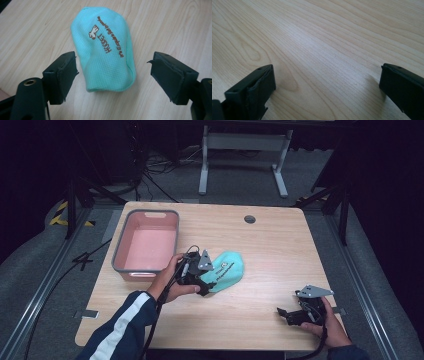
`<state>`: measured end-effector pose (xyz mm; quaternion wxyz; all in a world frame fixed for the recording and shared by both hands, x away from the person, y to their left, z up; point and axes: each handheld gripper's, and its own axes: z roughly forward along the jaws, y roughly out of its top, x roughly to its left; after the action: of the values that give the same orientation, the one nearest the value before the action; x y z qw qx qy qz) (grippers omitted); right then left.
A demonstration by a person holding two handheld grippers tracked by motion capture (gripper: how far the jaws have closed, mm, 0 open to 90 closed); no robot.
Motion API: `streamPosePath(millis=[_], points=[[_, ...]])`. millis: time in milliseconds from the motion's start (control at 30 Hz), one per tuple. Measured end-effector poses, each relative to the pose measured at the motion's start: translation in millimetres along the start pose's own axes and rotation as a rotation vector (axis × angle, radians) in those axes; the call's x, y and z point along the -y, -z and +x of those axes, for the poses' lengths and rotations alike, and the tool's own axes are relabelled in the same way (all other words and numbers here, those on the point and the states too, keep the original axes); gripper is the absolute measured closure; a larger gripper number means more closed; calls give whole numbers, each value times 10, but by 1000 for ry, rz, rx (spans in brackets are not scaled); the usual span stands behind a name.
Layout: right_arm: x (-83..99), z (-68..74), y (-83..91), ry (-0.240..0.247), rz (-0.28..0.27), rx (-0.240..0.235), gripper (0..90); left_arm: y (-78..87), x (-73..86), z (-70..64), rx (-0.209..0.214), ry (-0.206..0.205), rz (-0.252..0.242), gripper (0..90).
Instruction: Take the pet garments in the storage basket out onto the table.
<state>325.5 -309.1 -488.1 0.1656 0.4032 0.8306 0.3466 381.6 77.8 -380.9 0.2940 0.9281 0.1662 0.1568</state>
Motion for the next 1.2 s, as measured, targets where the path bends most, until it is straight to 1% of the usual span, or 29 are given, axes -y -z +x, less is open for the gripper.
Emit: streamPosePath(millis=[33, 67, 133, 167, 233, 267, 333, 367, 533, 567, 600, 667, 700, 767, 800, 833, 867, 900, 967, 1000, 1033, 1067, 1133, 1167, 1200], points=[[0, 0, 0, 0, 1, 0, 6, 58, 42, -23, -3, -15, 12, 218], [0, 0, 0, 0, 0, 0, 6, 77, 62, -32, 0, -18, 16, 218], [0, 0, 0, 0, 0, 0, 6, 127, 122, -43, 20, -35, 26, 214], [0, 0, 0, 0, 0, 0, 6, 127, 122, -43, 20, -35, 26, 209], [0, -1, 0, 1, 0, 1, 6, 201, 239, -46, 36, -39, 36, 209], [0, -1, 0, 1, 0, 1, 6, 201, 239, -46, 36, -39, 36, 209], [0, 0, 0, 0, 0, 0, 6, 275, 343, -39, 40, -34, 33, 209], [0, 0, 0, 0, 0, 0, 6, 275, 343, -39, 40, -34, 33, 206], [0, -1, 0, 1, 0, 1, 6, 384, 512, -44, 38, -45, 37, 202], [0, -1, 0, 1, 0, 1, 6, 396, 556, -38, 35, -51, 52, 196], [0, -1, 0, 1, 0, 1, 6, 399, 587, -43, 34, -43, 59, 191], [0, -1, 0, 1, 0, 1, 6, 415, 648, -38, 32, -43, 58, 187], [0, -1, 0, 1, 0, 1, 6, 425, 691, -36, 41, -39, 55, 189], [0, -1, 0, 1, 0, 0, 6, 433, 750, -31, 41, -36, 66, 189], [0, -1, 0, 1, 0, 0, 6, 433, 750, -31, 41, -36, 66, 191], [0, 0, 0, 0, 0, 0, 6, 443, 822, -29, 34, -34, 77, 189], [0, 0, 0, 0, 0, 0, 6, 443, 822, -29, 34, -34, 77, 193], [0, -2, 0, 1, 1, 1, 6, 448, 896, -35, 31, -29, 89, 200], [0, -1, 0, 1, 0, 1, 6, 456, 977, -38, 25, -28, 103, 193], [0, -1, 0, 1, 0, 1, 6, 456, 977, -38, 25, -28, 103, 195], [0, -1, 0, 1, 0, 1, 6, 462, 1013, -40, 23, -26, 108, 195], [0, -1, 0, 1, 0, 1, 6, 466, 1088, -36, 12, -15, 121, 188], [0, 0, 0, 0, 0, 0, 6, 472, 1116, -35, 10, -11, 125, 187], [0, -1, 0, 1, 0, 1, 6, 471, 1193, -33, -7, -4, 137, 182], [0, -1, 0, 1, 0, 1, 6, 471, 1193, -33, -7, -4, 137, 174]])
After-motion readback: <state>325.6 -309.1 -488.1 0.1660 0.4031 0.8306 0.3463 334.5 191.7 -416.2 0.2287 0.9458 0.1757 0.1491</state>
